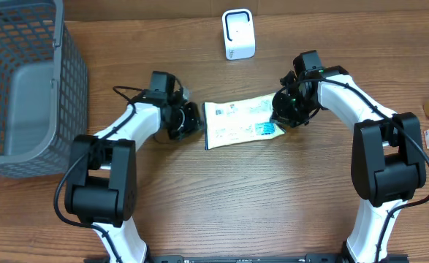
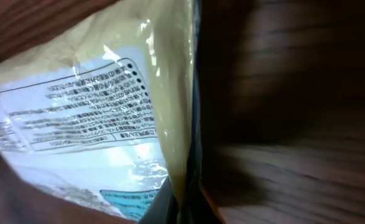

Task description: Scan the item barcode

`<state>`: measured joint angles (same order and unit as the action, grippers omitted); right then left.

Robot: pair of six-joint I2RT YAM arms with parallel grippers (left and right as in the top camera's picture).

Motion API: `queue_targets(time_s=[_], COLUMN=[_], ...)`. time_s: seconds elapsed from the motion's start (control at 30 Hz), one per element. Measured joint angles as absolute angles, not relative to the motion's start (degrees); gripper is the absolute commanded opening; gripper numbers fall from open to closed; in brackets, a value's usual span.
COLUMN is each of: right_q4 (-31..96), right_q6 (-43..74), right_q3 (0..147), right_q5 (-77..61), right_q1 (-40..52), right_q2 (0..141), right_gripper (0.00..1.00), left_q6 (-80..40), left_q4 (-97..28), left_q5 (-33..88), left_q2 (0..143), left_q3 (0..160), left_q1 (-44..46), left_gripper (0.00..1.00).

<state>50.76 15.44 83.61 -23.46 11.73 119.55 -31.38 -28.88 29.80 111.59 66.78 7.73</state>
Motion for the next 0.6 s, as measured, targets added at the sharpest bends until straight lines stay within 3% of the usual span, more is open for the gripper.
queue_targets(time_s=[0.1, 0.17, 0.2, 0.23, 0.27, 0.3, 0.37, 0.6], right_q4=[52.60, 53.41, 53.56, 53.56, 53.56, 54.00, 55.77, 58.89], right_q6=[16.53, 16.91, 17.26, 17.37, 17.26, 17.02, 16.56, 13.50], right_q3=[84.07, 85.19, 85.62, 85.84, 86.00, 86.21, 87.00, 91.88], right_q5=[-20.51, -19.20, -18.65, -18.35, -17.98, -17.63, -17.37, -17.06], right_q1=[11.66, 11.66, 11.66, 11.66, 11.64, 11.62, 11.46, 8.36], right_q2=[119.55, 119.55, 119.55, 119.55, 119.55, 119.55, 119.55, 119.55], right_gripper=[0.04, 0.48, 0.62, 0.73, 0.86, 0.95, 1.00, 1.00], left_q6=[-31.16, -30.83, -30.41, -30.04, -29.69, -29.45, -29.15, -28.95], left_q4=[-31.55, -32.93, -33.28, -33.43, -33.47, -33.54, -34.09, -36.91], left_q5=[29.63, 29.56, 29.82, 30.15, 30.79, 31.66, 33.04, 31.29], left_q2=[111.59, 111.57, 111.55, 111.48, 111.35, 111.11, 110.72, 110.63], left_q3=[67.61, 69.43, 70.13, 70.63, 71.13, 71.55, 71.96, 72.12], left_q1=[5.26, 4.71, 4.80, 4.80, 4.89, 4.89, 4.89, 4.89], left_gripper=[0.04, 0.05, 0.13, 0.30, 0.55, 0.73, 1.00, 1.00])
